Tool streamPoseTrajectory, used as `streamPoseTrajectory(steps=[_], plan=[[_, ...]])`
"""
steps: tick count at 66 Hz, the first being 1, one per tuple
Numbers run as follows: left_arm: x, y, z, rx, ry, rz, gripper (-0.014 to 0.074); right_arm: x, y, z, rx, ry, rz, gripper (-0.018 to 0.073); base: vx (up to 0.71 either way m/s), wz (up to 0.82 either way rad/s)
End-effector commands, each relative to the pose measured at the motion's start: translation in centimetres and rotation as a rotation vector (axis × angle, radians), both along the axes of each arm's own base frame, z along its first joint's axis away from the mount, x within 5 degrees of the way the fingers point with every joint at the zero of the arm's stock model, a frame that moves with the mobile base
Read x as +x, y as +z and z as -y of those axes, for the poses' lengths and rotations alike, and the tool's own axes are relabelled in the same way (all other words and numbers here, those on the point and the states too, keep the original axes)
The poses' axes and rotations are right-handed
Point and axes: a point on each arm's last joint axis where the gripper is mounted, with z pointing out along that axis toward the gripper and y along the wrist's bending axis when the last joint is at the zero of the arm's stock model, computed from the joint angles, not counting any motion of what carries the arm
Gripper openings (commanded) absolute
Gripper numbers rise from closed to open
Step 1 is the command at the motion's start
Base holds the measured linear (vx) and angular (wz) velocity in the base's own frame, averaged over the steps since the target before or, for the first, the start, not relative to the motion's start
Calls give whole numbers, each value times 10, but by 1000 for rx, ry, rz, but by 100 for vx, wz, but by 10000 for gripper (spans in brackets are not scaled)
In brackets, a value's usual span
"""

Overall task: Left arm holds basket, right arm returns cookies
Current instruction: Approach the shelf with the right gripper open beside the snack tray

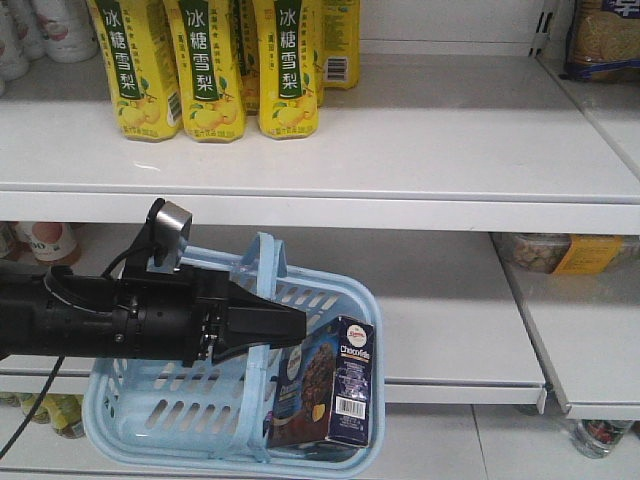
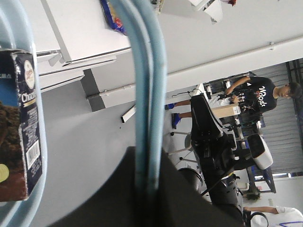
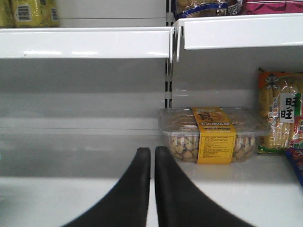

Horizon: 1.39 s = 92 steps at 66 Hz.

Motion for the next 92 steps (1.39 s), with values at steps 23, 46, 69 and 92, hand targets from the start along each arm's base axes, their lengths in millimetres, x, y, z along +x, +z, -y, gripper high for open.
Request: streamPoseTrajectory(steps=[23,46,69,92], plan=[[-1,33,3,-161,3,64,-3,0,2,0,-11,-1,69,-11,3,3],[-1,33,3,-161,3,64,-3,0,2,0,-11,-1,68,-11,0,0],[-1,33,3,-161,3,64,-3,0,2,0,-11,-1,68,-11,0,0],[-1,33,3,-161,3,64,-3,-1,4,0,-11,0,84,-11,0,0]])
